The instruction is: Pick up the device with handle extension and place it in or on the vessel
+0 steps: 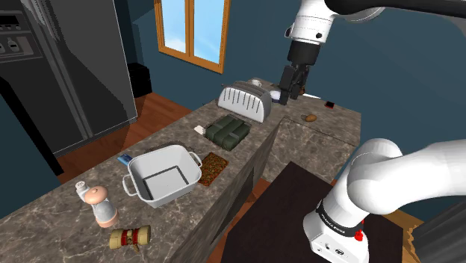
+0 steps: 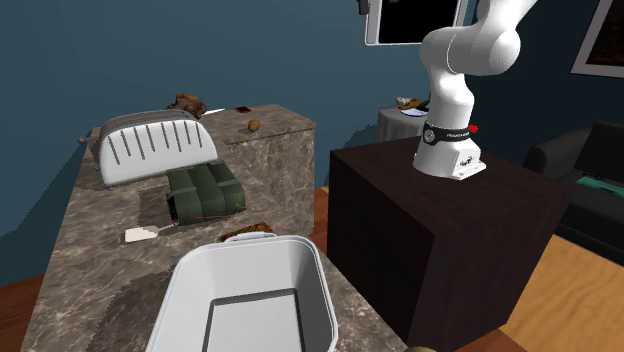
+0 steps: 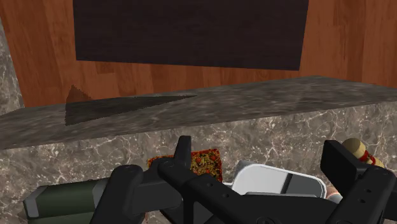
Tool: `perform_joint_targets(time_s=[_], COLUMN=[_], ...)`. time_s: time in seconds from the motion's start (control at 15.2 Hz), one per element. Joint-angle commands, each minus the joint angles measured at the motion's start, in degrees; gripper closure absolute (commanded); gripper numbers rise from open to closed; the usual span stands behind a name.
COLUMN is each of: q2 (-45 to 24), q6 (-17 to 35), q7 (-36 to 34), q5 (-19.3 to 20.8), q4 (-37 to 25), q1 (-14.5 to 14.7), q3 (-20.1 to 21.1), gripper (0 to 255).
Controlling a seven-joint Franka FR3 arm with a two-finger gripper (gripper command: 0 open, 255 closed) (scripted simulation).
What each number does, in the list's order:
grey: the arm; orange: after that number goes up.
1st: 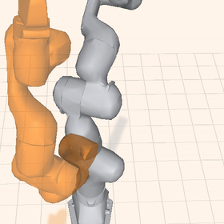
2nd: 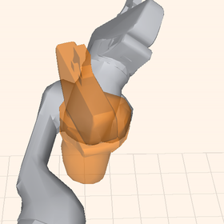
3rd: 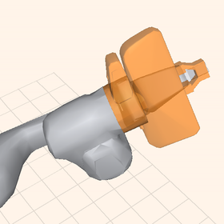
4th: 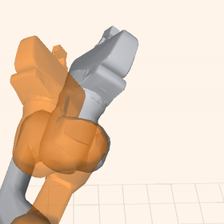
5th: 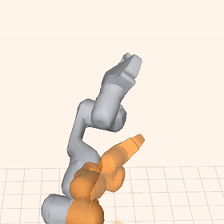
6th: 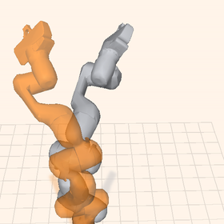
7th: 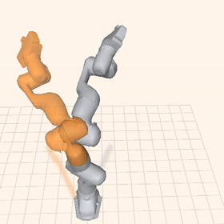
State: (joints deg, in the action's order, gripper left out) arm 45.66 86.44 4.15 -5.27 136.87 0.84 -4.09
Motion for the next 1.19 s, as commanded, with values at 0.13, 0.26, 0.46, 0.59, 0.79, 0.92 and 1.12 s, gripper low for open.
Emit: perform_joint_targets(time_s=[0.13, 0.26, 0.46, 0.59, 0.79, 0.92, 1.12], q2=[-0.8, -1.9, -4.2, -6.2, -9.9, -12.8, -17.7], q6=[3.2, 6.6, 11.7, 15.2, 20.6, 24.1, 29.5], q7=[-1.5, -2.9, -5.0, -6.4, -8.4, -9.8, -12.1], q5=[-1.3, -2.5, -4.3, -5.5, -6.9, -7.8, -8.5], q4=[2.1, 3.9, 6.1, 7.2, 8.2, 8.5, 8.4], q1=[0.9, 1.8, 3.2, 4.2, 5.6, 6.4, 7.5], q3=[2.0, 4.0, 7.1, 9.1, 12.2, 14.3, 17.3], gripper=[0, 0, 0, 0, 0, 0, 0])
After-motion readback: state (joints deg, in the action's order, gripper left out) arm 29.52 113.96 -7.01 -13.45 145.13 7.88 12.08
